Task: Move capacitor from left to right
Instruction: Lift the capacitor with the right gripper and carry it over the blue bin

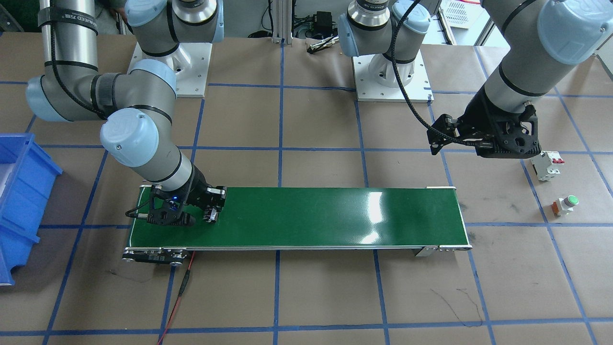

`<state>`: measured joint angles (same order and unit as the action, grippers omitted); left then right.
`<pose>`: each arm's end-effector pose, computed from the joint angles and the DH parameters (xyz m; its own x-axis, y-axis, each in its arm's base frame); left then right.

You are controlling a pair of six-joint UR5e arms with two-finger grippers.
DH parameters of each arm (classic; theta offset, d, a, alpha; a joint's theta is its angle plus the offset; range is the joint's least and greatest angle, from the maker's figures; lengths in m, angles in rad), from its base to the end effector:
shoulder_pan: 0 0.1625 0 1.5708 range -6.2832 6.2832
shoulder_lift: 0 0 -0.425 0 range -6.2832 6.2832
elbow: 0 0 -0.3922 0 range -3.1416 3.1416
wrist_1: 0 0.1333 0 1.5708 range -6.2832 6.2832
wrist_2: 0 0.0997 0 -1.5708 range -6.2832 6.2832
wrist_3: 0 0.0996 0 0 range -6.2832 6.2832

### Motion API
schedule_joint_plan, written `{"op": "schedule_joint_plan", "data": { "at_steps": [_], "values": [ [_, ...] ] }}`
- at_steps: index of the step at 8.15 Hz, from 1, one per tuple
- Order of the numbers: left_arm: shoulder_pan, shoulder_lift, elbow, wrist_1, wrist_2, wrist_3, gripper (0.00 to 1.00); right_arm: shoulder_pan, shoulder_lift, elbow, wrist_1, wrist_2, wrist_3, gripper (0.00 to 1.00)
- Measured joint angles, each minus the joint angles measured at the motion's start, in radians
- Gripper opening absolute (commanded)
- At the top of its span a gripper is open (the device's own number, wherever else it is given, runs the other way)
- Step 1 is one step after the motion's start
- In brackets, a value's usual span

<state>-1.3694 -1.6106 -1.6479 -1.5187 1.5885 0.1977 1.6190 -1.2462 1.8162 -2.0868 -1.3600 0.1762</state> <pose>-0.0290 -0.5157 0.4356 -1.0000 -0.0030 -0.0046 -0.0033 0.9977 0.0670 0.1809 -0.5520 0.2510 -0.9706 0.1396 -0.1962 0.1239 0.9882 0.0898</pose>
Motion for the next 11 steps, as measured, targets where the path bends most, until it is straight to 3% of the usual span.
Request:
{"op": "schedule_joint_plan", "data": {
  "at_steps": [3, 7, 11],
  "values": [
    [0.0, -0.001, -0.001, 0.0, -0.001, -0.003, 1.0, -0.081, -0.033, -0.026, 0.047, -0.049, -0.079, 0.0],
    [0.0, -0.002, -0.001, 0.0, -0.001, -0.006, 1.0, -0.198, -0.13, -0.13, 0.238, -0.244, -0.289, 0.0],
    [0.0, -0.001, 0.0, 0.0, -0.001, -0.006, 1.0, -0.463, -0.223, -0.141, 0.295, -0.347, -0.666, 0.0]
  ]
}}
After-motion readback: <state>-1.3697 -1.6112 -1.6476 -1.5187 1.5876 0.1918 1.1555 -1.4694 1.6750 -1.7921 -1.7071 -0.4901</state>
